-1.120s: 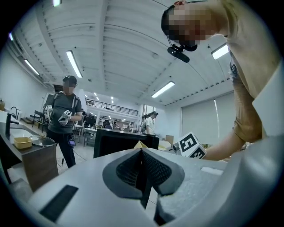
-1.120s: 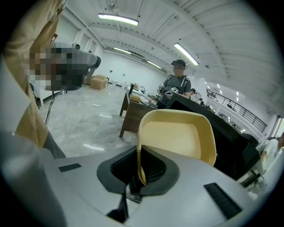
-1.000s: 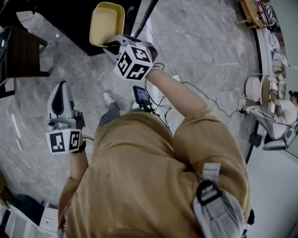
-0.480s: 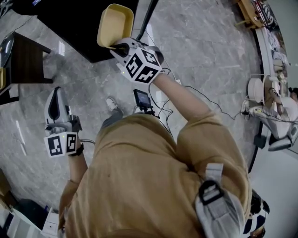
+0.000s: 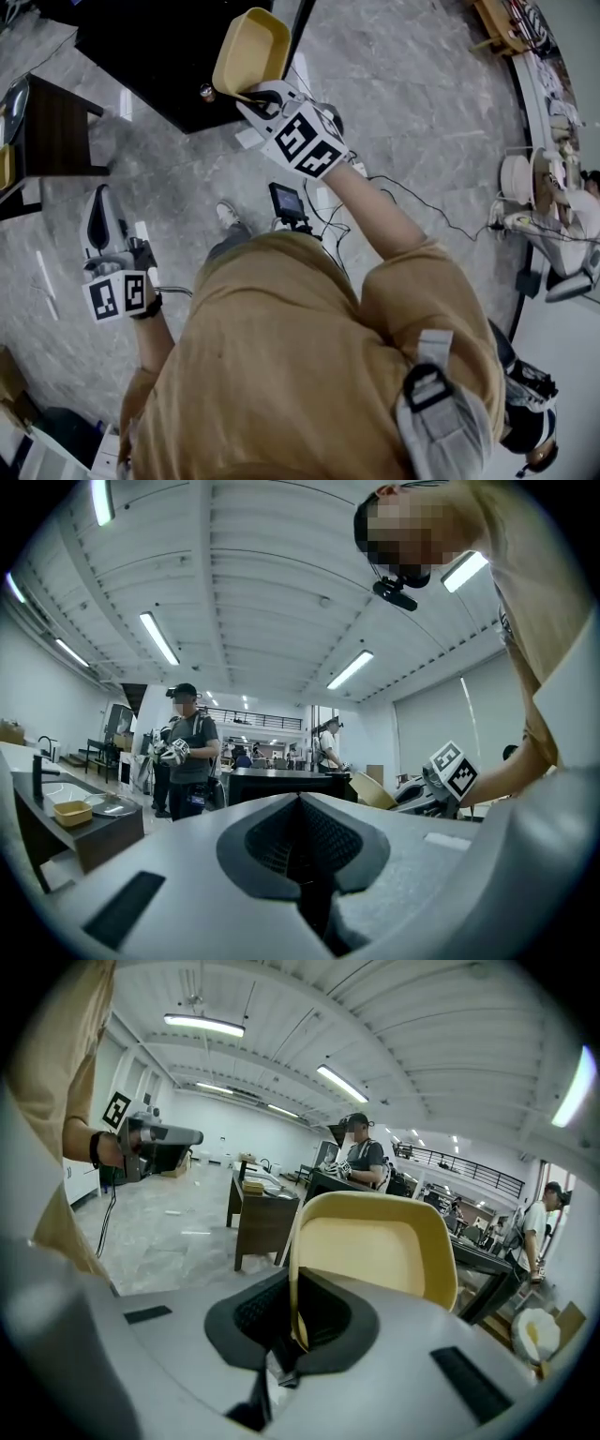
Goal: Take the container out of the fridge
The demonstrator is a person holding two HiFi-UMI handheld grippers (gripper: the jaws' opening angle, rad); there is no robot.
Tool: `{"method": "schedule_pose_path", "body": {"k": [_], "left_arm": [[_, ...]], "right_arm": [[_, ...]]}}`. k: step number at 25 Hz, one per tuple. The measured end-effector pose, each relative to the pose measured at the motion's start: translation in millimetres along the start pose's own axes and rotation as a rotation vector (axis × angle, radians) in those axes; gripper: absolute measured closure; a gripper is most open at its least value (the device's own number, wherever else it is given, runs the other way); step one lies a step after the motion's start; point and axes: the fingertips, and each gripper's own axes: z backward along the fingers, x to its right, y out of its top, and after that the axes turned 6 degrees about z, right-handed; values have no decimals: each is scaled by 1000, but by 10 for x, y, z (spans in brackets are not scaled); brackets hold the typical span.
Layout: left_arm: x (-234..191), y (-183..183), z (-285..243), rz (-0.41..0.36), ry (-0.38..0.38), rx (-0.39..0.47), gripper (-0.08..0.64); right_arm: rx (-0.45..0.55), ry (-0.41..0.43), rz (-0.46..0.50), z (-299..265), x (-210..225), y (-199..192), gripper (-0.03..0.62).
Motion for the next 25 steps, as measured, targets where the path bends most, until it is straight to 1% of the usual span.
{"method": "schedule_pose_path", "body": {"k": [5,10,15,25], "left_arm": [[-44,9,13,-3,6,-2,558],[-74,29,34,-2,13,0,558],[-111,159,74,1,32,19,558],[-127,413,192,-16,48,45,558]], "right_arm": [[1,-28,-53,113,86,-65,587],[23,-59,-112,278,207,-82,586],[57,-81,-179,423,331,-93,586],[129,-176,-235,905,578,-25,587]]}}
